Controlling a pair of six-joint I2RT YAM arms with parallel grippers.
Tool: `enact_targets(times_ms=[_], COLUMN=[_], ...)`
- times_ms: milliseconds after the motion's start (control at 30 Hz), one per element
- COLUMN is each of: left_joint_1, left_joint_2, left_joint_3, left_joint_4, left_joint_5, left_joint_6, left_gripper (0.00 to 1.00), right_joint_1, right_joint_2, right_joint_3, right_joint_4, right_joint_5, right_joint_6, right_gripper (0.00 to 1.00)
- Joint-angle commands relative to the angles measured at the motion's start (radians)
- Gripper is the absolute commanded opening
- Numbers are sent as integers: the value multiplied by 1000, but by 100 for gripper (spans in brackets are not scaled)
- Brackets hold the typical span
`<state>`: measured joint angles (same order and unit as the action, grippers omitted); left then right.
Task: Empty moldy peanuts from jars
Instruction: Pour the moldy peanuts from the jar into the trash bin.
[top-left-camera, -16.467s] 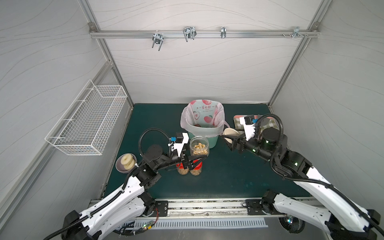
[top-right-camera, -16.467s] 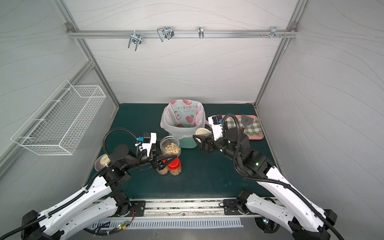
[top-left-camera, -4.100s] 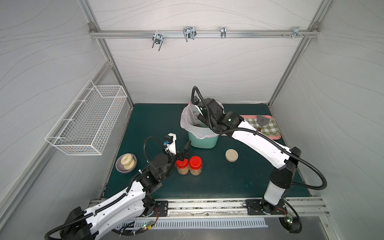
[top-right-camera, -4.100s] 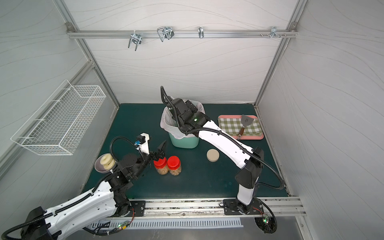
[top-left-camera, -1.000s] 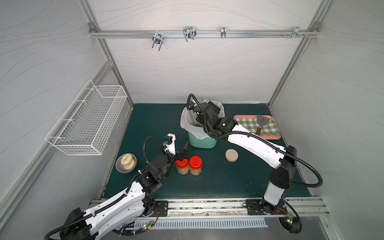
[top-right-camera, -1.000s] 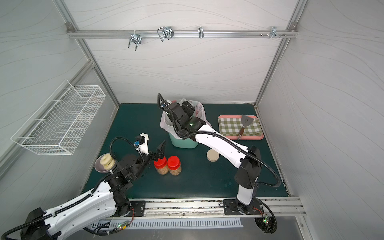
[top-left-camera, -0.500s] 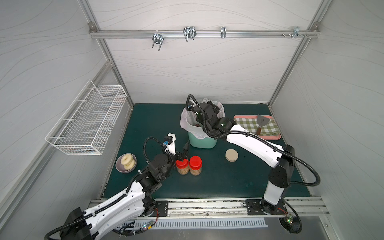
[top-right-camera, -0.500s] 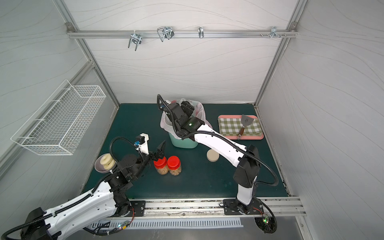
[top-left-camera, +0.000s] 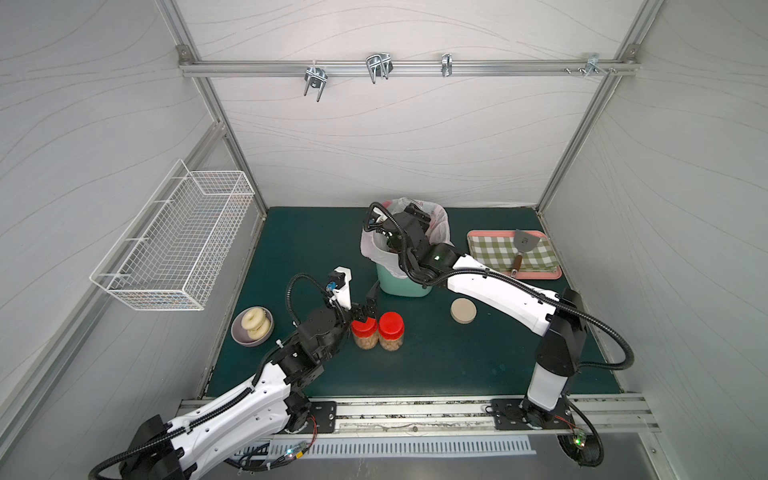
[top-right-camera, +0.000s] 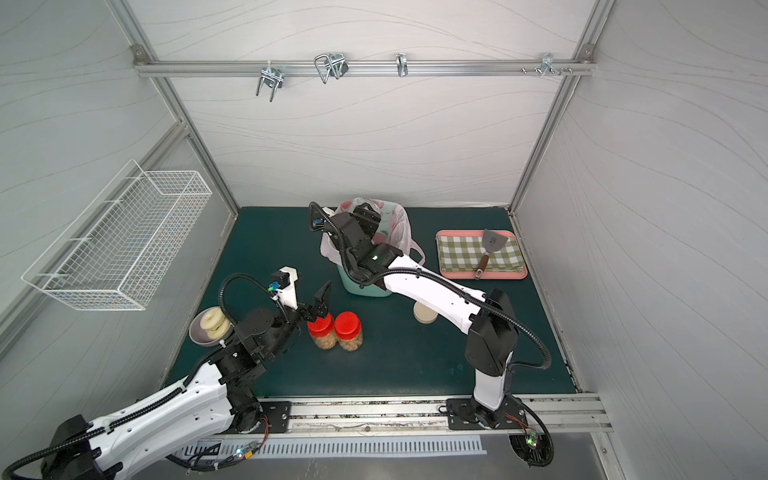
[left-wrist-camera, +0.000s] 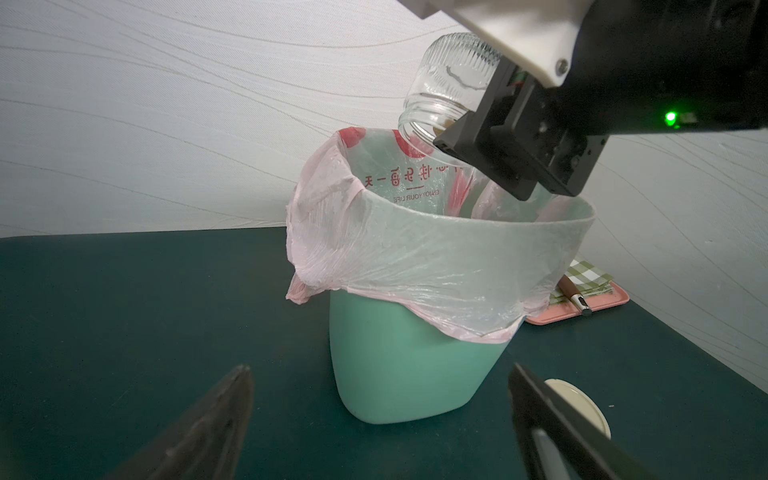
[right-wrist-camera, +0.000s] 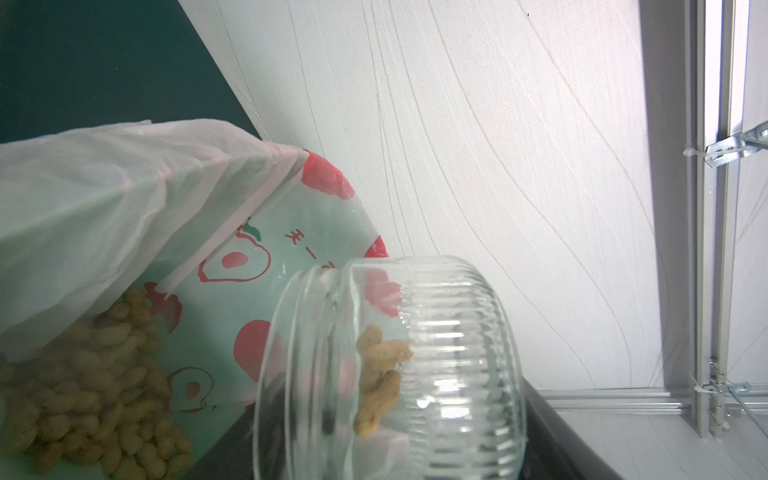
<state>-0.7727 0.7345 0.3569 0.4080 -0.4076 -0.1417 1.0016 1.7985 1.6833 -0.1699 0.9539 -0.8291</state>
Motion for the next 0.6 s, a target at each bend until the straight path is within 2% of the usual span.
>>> enact_targets(times_ms=[0,133,267,467,567], left_joint_1=[3,4,5,4,5], left_joint_2=[-15,-13,-16,-21,-21], left_joint_3=[1,1,2,-1,-1], left_joint_4=[27,25,26,25,24], left_joint_5=[-9,-8,-10,-11,-11], left_joint_6=[5,5,5,6,5], left_gripper=[97,97,97,97,97], right_joint_1=[25,4,40,31,33], right_joint_2=[-22,19,18,55,58], right_joint_3=[-28,-14,-64,-121,-135], right_joint_4=[193,236,359,584,649], right_joint_5=[29,74,88,129,128], right_joint_6=[-120,-217,-353,-564,-613], right_gripper=[0,0,0,0,0])
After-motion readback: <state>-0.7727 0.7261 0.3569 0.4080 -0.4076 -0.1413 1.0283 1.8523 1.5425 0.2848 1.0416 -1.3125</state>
